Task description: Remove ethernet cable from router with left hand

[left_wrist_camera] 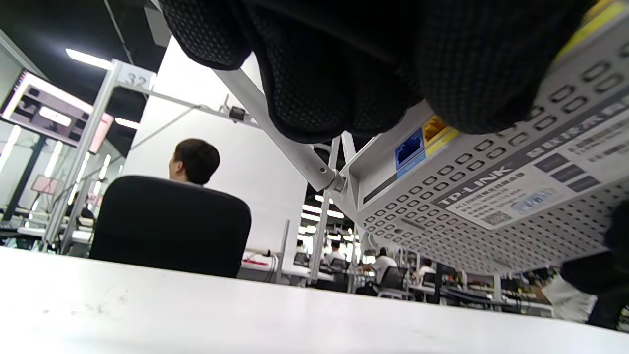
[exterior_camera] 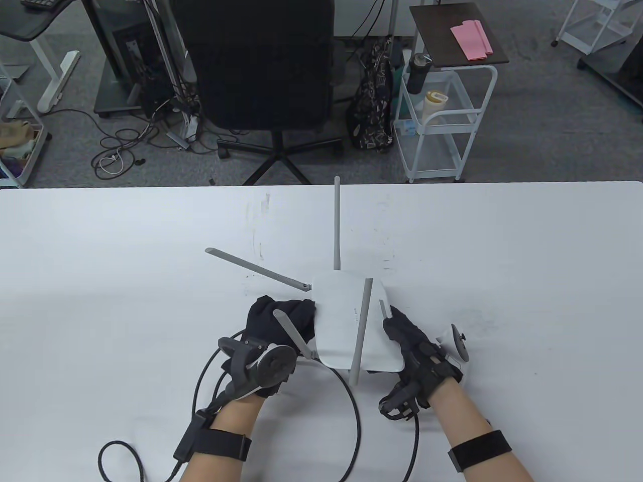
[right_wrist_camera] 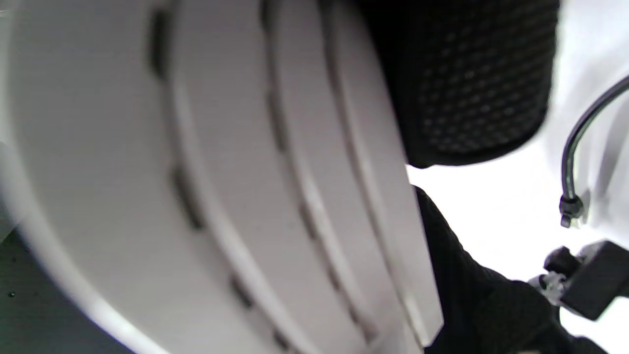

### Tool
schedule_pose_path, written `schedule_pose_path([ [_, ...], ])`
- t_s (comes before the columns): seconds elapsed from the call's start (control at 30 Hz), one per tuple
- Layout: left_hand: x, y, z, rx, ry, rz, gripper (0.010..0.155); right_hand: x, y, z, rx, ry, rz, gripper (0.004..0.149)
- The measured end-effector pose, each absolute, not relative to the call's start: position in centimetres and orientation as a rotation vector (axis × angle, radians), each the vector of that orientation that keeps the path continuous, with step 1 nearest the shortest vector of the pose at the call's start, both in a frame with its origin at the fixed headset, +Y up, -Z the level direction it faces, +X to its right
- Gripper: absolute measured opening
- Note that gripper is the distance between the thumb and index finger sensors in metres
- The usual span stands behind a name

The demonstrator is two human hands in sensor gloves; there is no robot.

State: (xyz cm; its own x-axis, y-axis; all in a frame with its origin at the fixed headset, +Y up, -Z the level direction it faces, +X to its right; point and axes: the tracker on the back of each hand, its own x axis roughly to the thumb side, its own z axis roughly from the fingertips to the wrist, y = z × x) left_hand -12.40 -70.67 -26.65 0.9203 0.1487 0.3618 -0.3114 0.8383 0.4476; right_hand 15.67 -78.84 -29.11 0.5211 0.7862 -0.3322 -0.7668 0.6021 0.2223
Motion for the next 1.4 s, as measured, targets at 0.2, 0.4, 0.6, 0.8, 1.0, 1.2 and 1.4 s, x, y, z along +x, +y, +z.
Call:
schedule_pose_path([
  [0.2, -12.2, -70.3, -26.1, 0.603, -0.365, 0.204, 0.05, 15.8, -79.2, -29.0, 0.034, 0.482, 0.894, 0.077],
  [0.4, -12.0, -70.0, -25.6, 0.639, -0.396, 0.198, 0.049, 16.0, -79.2, -29.2, 0.057, 0.496, 0.888, 0.078],
  [0.6, -12.3, -69.8, -25.5, 0.641, -0.406, 0.243, 0.048, 16.1, -79.2, -29.2, 0.061, 0.504, 0.883, 0.079],
  [0.8, -12.2, -69.5, -25.5, 0.629, -0.415, 0.268, 0.047, 16.2, -79.2, -29.3, 0.067, 0.503, 0.888, 0.079],
  [1.0, -12.4, -69.1, -25.6, 0.596, -0.454, 0.332, 0.046, 16.3, -79.2, -29.3, 0.065, 0.506, 0.876, 0.081],
  [1.2, -12.4, -68.8, -25.8, 0.553, -0.491, 0.373, 0.047, 16.6, -79.1, -29.6, 0.102, 0.502, 0.883, 0.084],
  [1.4, -12.0, -68.3, -25.4, 0.603, -0.493, 0.314, 0.047, 16.9, -78.6, -29.5, 0.077, 0.516, 0.875, 0.079],
])
